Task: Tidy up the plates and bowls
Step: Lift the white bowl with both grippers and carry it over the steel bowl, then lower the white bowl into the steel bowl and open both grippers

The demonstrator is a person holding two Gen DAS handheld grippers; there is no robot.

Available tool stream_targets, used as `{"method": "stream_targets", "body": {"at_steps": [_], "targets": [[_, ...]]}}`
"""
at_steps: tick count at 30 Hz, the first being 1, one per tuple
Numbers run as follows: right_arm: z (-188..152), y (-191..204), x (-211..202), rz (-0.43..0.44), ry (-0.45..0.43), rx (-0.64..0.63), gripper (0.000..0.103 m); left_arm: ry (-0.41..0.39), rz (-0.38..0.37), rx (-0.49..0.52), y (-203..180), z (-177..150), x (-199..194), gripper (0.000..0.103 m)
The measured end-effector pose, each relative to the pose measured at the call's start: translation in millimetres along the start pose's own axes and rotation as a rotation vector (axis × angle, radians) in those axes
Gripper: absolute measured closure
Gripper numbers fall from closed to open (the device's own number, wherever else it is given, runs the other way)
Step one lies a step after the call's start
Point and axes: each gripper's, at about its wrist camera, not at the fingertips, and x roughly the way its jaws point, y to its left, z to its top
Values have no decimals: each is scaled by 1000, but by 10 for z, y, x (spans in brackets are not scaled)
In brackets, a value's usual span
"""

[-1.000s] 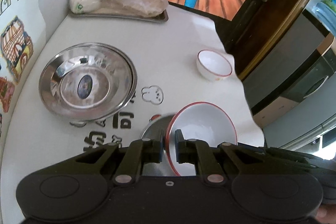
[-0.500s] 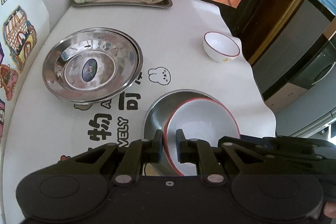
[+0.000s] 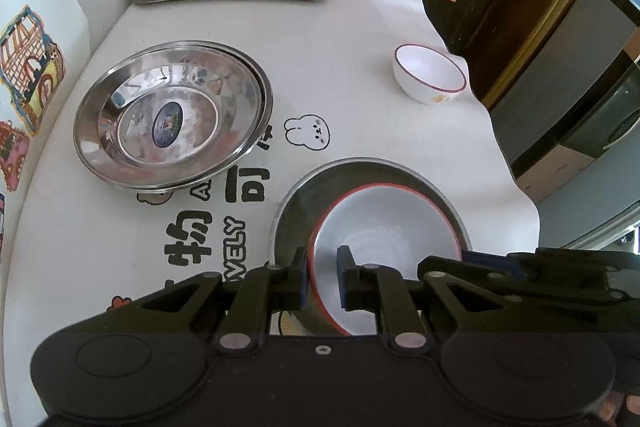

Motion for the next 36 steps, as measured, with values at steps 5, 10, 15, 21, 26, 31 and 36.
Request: {"method": "stream_targets", "body": {"at_steps": [5,10,15,21,26,31,36], "targets": [[15,-16,11,3,-1,0,86,-4,1,5,-11,-6,9,88],[11,-28,16,6,-11,-11,86,-16,-4,4,4,-18,3,88],[6,-20,22,2,-21,-24,86,-22,-6,6,10,-25,-4,88],[7,-17,22,7,-22,-21,83,-18,-8,-1,10,-18,-6,87],[18,-12,15,5,-26,-21,82,-25,-1,-8,16,-9,-16,87],[33,-21,-6,1,-37,-26,78,-35,-4,-30,77,-2,-47,86],[26,-30,-48,5,-69,-41,73,-43,-13,-40,99,-8,-49,86]]}}
